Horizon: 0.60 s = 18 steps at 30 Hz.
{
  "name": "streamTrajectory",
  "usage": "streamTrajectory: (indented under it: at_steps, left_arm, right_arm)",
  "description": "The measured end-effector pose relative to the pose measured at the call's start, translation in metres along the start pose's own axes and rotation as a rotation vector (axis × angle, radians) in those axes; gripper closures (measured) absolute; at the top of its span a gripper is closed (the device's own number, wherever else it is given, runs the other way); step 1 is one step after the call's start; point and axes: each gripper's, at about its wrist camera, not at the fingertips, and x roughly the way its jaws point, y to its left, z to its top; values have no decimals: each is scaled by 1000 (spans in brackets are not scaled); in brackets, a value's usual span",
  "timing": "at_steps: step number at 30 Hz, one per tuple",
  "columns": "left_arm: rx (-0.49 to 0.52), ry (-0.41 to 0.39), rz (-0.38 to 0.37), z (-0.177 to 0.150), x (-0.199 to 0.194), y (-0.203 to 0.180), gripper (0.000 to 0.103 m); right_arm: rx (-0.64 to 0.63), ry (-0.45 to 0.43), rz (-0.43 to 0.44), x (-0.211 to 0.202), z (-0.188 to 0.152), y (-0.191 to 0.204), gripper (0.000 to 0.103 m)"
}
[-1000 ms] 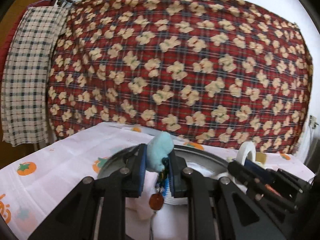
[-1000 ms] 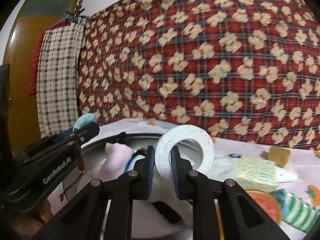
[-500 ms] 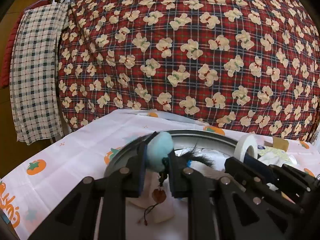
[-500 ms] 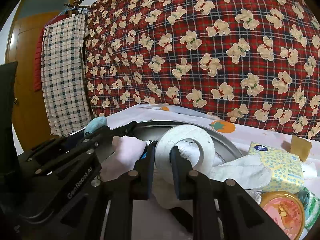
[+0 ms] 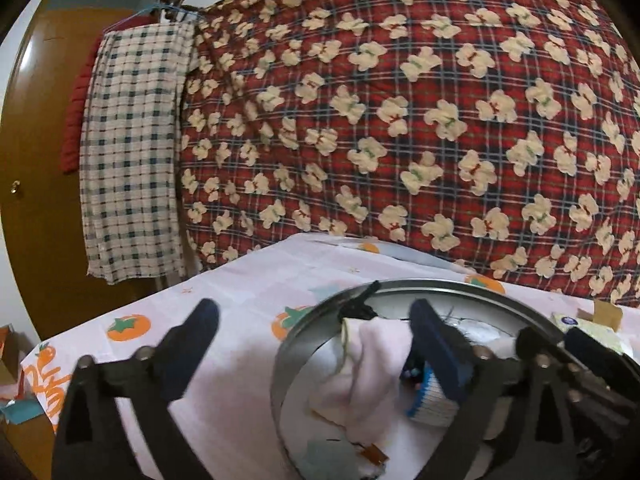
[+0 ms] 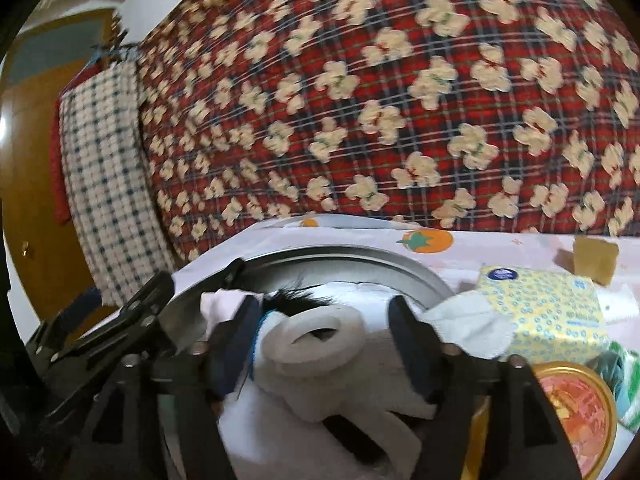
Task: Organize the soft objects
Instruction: 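Open both grippers to drop the tape roll and keychain into the tin, then withdraw both grippers from the tin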
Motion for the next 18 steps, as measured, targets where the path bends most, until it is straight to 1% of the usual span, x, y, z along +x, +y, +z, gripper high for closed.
streamTrajectory:
  at_steps: [1,2,4,7,12,15,18]
  left_arm:
    - [-1,0,0,0,1,1,0]
    - [4,-4,2,0,0,0,0]
    - [11,-11,14,-1,-2,-1,0]
    - [3,-7,3,0,-3,0,0]
    - [-23,-10,7,0,-7,3,0]
    - [-35,-18,22,-1,-11,4,0]
    - [-64,-29,25,-2,-16,9,0]
  right_arm:
    - [11,-7,-1,-1,0,-2,24]
    - [12,-12,-1,-3,0,-2,22]
    - [9,-32,-10,-6,0,-1,22]
    - [-5,-58,-19,-12,0,2,21]
    - [-47,-93,-45,-19,-1,7,20]
    - [-65,-123,-71,-26,-2,10,20]
    - [-85,-150,-71,-33,-3,12,20]
